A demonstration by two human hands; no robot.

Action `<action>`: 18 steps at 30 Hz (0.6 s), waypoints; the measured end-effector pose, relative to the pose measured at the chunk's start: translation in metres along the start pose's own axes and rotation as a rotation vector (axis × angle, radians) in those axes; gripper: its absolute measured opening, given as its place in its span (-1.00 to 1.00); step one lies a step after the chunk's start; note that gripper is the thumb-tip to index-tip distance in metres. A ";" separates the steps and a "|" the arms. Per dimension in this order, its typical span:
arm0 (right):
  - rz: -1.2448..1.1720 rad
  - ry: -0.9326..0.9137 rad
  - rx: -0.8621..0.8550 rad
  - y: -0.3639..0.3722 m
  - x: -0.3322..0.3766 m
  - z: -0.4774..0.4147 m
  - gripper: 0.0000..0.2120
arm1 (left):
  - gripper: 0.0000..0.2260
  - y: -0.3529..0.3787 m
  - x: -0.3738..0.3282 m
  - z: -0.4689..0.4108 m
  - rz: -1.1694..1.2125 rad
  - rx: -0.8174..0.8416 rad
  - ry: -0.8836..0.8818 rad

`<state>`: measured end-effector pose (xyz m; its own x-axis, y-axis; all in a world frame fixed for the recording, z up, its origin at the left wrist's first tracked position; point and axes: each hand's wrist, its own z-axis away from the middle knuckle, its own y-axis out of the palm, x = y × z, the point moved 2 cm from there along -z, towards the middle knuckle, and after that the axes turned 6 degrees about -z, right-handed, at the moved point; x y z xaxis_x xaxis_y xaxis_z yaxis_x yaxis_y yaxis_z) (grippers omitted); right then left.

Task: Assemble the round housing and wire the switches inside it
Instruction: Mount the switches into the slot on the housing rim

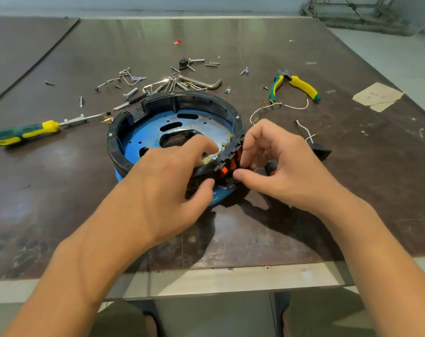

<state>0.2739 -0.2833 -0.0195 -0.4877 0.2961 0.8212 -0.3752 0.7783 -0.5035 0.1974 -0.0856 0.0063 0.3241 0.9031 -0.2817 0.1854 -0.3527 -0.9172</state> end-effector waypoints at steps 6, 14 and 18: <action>0.527 -0.238 0.038 0.040 0.032 0.005 -0.55 | -0.56 -0.019 0.032 0.006 -0.054 0.197 -0.007; 0.437 -0.151 0.115 0.032 0.020 0.001 -0.68 | -0.64 -0.019 0.051 0.009 -0.163 0.255 -0.028; 0.402 -0.080 0.115 0.006 0.005 0.001 -0.63 | -0.61 -0.020 0.054 0.007 -0.138 0.231 -0.009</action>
<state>0.2685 -0.2774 -0.0192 -0.6709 0.5165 0.5321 -0.2257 0.5412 -0.8100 0.2043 -0.0284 0.0071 0.3021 0.9412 -0.1514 0.0106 -0.1622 -0.9867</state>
